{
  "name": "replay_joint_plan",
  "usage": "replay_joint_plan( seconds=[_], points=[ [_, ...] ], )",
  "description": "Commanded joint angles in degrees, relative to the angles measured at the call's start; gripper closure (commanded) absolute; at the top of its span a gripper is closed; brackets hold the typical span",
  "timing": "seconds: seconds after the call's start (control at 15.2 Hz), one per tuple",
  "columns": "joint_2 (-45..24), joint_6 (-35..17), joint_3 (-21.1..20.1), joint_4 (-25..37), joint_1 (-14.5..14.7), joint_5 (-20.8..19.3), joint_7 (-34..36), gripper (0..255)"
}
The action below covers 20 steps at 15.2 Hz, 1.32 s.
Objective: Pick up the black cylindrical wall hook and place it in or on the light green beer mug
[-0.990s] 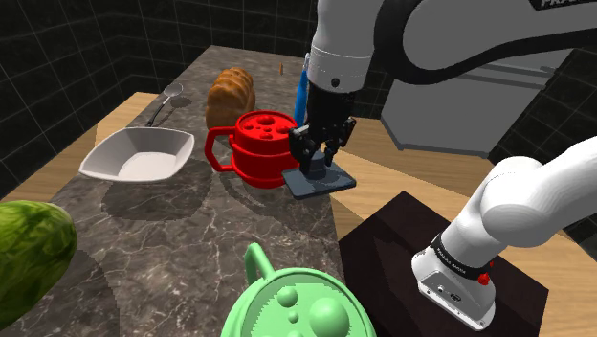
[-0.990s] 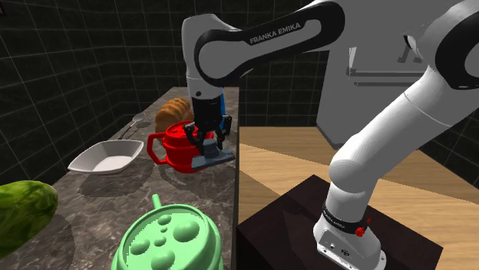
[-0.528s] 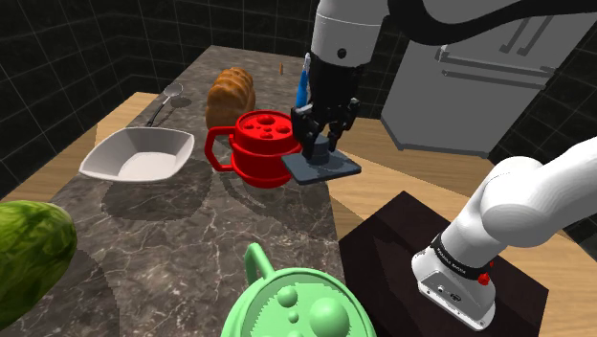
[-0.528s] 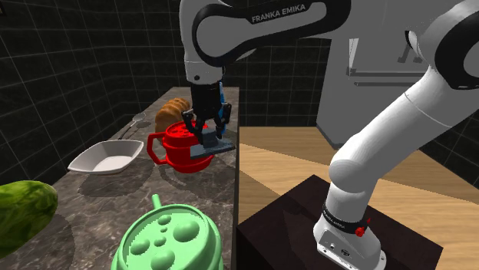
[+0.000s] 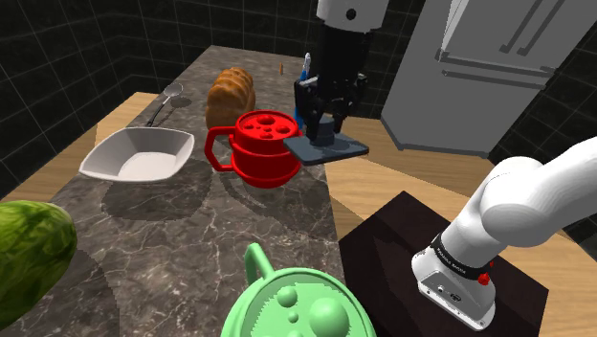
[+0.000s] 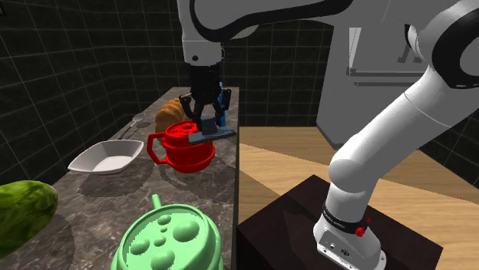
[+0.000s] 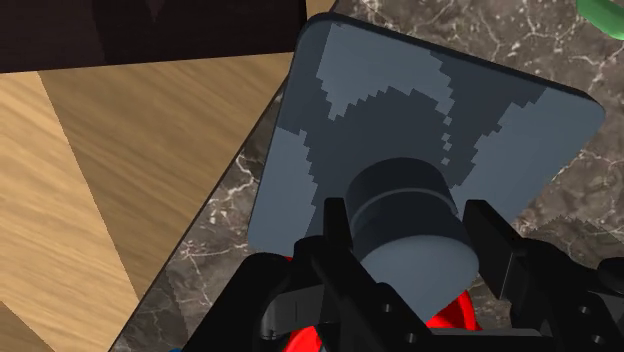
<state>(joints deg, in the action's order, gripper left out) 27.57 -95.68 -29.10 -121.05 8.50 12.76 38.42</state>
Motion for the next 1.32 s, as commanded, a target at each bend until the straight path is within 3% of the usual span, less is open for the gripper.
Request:
replay_joint_plan(
  seconds=[0.0, 0.33, 1.25],
  points=[
    [-0.1, 1.6, 0.2, 1.7, -0.1, -0.2, 0.2, 255],
    [-0.9, 5.2, 0.5, 6.0, -0.4, -0.7, 0.5, 255],
    [-5.5, 6.9, -16.2, 15.6, 3.1, 2.7, 21.6, 255]
  ],
)
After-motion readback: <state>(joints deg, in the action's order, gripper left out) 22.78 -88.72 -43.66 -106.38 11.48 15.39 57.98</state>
